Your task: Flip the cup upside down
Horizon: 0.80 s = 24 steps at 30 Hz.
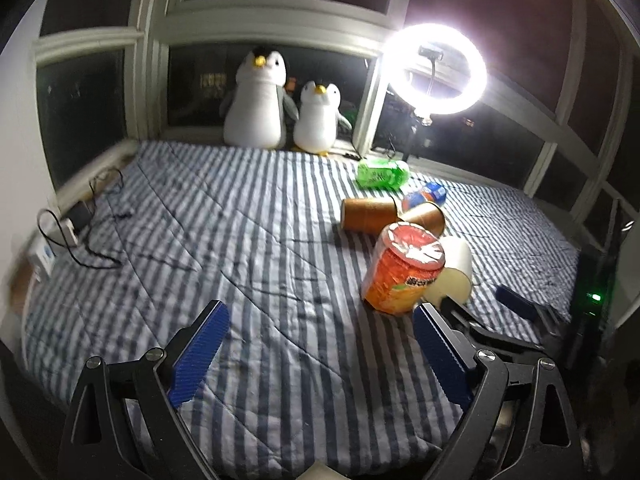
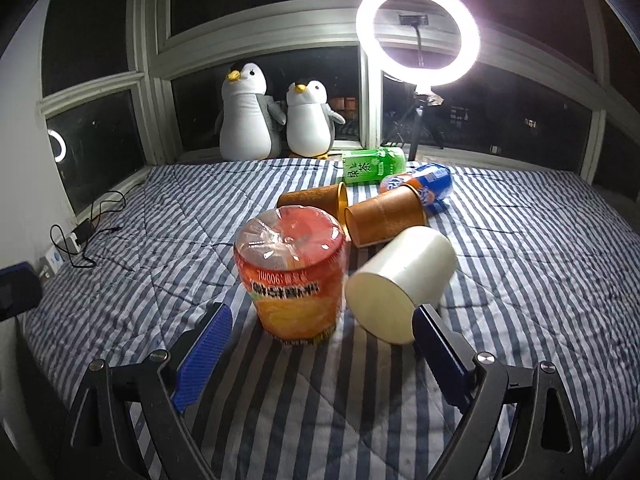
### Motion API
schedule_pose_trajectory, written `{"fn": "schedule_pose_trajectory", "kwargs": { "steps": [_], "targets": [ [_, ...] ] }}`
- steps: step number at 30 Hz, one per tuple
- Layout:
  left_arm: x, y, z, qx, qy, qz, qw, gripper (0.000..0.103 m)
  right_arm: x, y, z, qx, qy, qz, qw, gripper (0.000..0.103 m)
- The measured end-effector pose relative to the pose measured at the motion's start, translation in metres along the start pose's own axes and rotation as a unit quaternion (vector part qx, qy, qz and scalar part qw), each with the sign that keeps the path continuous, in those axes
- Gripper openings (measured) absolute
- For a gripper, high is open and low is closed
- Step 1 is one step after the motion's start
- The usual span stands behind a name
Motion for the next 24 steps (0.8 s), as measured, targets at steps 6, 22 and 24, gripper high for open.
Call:
{"fn": "schedule_pose_trajectory", "kwargs": {
  "steps": [6,22,24],
  "targets": [
    [-0.006,0.000,-0.013,0.026,-0.015,-0.011,0.9995,0.096,-0.019,0.008,-0.010,0.008,0.001,0.005,1.000,0.090],
    [-0.040,-0.012,-0.041,0.085,-0.055,-0.083,0.9914,0.102,-0.086,0.003,-0.021,0.026,0.010,-0.046,0.999,0.093],
    [-0.047,-0.014,-0.043,0.087,-0.058,-0.094,0.9901,0.102,-0.095,0.000,-0.022,0.030,0.014,-0.059,0.998,0.094]
  ]
}}
Point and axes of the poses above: each gripper's, at about its wrist camera, not at the fingertips, and x roughly the way its jaws point, z to its left, y to its underside, the point moved 6 cm from there along x, roughly the way its jaws point, and after that the axes turned 15 degrees about y, right-handed, at the moved point
